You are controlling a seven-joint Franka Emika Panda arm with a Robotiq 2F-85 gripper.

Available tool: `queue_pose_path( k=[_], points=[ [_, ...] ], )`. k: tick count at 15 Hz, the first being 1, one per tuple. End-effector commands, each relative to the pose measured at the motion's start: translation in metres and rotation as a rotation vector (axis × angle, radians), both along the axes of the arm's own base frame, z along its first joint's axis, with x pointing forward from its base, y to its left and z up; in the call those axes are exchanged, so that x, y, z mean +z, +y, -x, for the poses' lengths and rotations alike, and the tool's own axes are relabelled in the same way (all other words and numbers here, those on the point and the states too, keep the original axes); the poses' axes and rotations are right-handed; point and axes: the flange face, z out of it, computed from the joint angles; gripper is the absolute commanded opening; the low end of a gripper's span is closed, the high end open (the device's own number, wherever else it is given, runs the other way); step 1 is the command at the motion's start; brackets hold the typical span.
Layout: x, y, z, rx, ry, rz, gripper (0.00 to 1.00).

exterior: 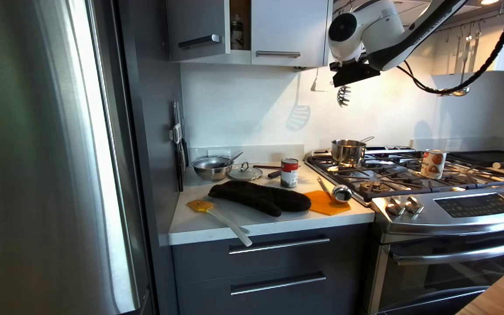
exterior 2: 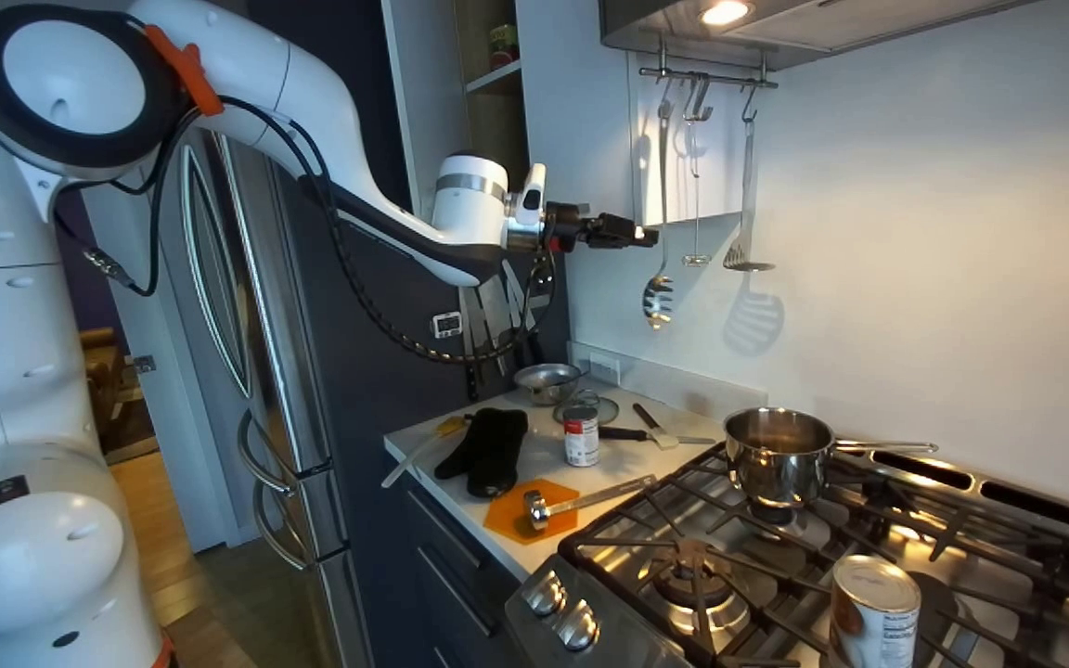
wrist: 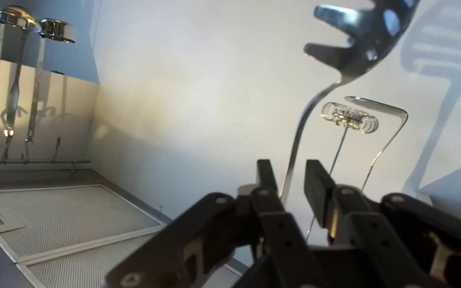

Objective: Put the metal kitchen on the wall hook

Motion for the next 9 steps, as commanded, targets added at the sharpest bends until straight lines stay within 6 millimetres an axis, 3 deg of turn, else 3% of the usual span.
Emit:
queue_pose_path(
  k=[1,6,9],
  points=[
    [-0.001,-0.007,0.002,0.014,-0.002,0.003,0.59],
    [-0.001,-0.006,0.008,-0.024,0.06,-0.02,0.97],
    [-0.007,0.005,0.02,-0.049,0.215,-0.104,1.0]
  ],
)
